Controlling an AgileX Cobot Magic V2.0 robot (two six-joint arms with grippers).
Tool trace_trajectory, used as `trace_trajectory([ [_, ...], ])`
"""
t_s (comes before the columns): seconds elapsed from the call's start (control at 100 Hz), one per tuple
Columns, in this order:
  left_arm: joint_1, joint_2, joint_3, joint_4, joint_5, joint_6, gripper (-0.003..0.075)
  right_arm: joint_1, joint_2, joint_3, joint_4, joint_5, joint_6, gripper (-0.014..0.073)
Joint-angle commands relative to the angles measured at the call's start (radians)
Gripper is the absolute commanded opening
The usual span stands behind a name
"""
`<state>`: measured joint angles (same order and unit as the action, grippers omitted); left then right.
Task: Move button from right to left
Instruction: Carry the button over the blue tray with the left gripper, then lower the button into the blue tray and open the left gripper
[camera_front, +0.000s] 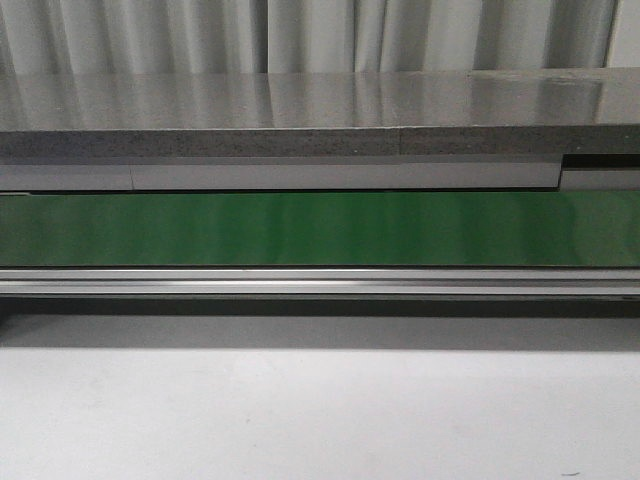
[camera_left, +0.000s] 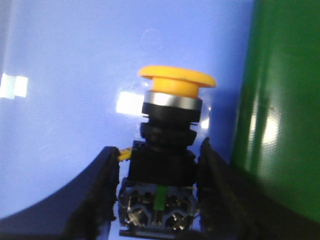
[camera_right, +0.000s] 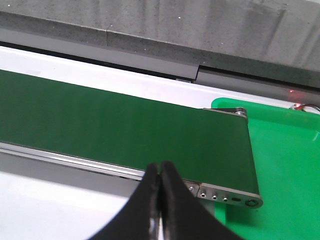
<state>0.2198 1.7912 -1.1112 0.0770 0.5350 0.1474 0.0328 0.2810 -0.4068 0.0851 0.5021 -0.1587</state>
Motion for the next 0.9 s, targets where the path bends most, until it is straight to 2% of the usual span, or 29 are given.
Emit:
trace_trajectory([
  [0.0, 0.004, -0.036, -0.027, -0.003, -0.048, -0.002, 0.0089, 0.001, 0.007, -0.024, 0.003, -0.070, -0.008, -0.0068],
  [0.13, 0.004, -0.036, -0.027, -0.003, -0.052, -0.002, 0.0148, 0.001, 0.007, -0.024, 0.003, -0.070, -0.008, -0.0068],
  [0.3, 0.004, -0.036, -0.027, -0.003, -0.052, -0.002, 0.0375, 0.001, 0.007, -0.024, 0.003, -0.070, -0.008, -0.0068],
  [0.39, 0.004, -0.038, -0.027, -0.003, -0.052, -0.002, 0.0444, 0.001, 0.007, -0.024, 0.003, -0.070, -0.008, -0.0068],
  [0.68, 0.004, -0.051, -0.029, -0.003, -0.046, -0.002, 0.0450, 0.001, 0.007, -0.024, 0.003, -0.070, -0.008, -0.0068],
  [0.89, 0.004, -0.162, -0.029, -0.001, -0.062, -0.002, 0.0449, 0.001, 0.007, -0.024, 0.003, -0.070, -0.008, -0.0068],
])
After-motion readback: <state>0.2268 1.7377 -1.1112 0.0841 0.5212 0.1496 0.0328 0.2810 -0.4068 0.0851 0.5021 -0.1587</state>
